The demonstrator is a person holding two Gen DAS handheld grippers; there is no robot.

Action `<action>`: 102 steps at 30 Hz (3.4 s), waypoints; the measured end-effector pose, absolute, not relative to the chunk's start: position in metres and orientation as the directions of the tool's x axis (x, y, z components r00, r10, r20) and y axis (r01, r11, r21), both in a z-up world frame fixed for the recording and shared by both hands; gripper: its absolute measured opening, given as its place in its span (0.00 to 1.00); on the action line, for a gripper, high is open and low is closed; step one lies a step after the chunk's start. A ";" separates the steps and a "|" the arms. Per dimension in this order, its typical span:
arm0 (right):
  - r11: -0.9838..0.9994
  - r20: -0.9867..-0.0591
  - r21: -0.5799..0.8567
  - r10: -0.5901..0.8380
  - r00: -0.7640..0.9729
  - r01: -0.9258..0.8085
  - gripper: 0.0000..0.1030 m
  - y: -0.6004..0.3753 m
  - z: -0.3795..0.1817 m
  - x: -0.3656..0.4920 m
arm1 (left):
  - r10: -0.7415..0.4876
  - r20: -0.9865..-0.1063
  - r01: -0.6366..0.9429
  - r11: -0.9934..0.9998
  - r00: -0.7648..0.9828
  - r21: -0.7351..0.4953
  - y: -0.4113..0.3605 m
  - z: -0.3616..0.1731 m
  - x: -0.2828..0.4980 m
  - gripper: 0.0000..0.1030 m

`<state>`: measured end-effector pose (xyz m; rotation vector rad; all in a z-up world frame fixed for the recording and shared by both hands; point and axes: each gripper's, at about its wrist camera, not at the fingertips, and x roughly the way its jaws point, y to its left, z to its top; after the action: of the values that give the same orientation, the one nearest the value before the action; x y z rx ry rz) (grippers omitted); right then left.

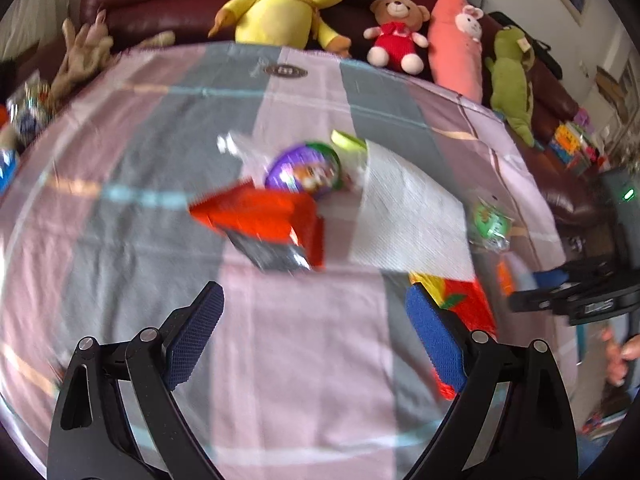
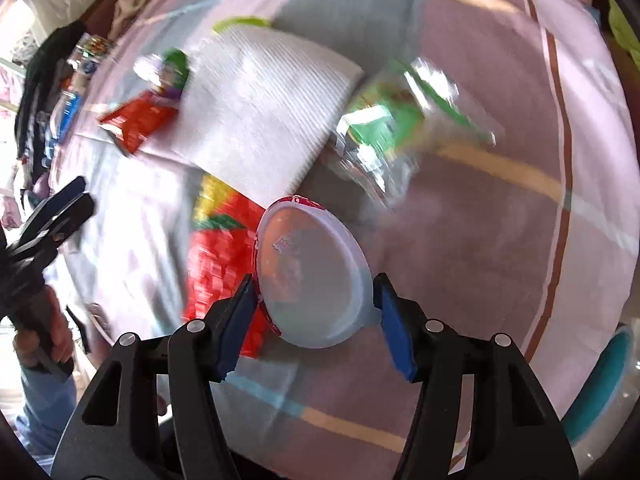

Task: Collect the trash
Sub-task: 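Grasp the purple Happy Egg toy capsule with the left tool, then carry the egg over the bin and open the left tool while the right tool drops the lid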

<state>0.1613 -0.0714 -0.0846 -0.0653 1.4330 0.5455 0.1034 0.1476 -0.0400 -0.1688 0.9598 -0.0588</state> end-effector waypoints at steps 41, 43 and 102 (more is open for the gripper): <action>0.863 -0.896 0.375 0.432 0.107 -0.338 0.56 -0.109 -0.046 0.178 | -0.227 -0.788 0.263 0.961 0.573 -0.086 0.071 -0.027 0.125 0.54; 0.866 -0.893 0.378 0.435 0.119 -0.329 0.56 -0.123 -0.043 0.169 | -0.241 -0.782 0.267 0.959 0.575 -0.100 0.062 -0.023 0.112 0.54; 0.834 -0.878 0.429 0.294 0.378 0.347 0.56 -0.592 -0.096 0.007 | -0.475 -0.871 0.770 0.599 0.123 -0.217 -0.441 -0.097 0.082 0.69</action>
<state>0.0068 -0.5922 -0.0964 0.6220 1.2049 -0.0365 0.0817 -0.4406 -0.0974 0.3192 1.1185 -0.9304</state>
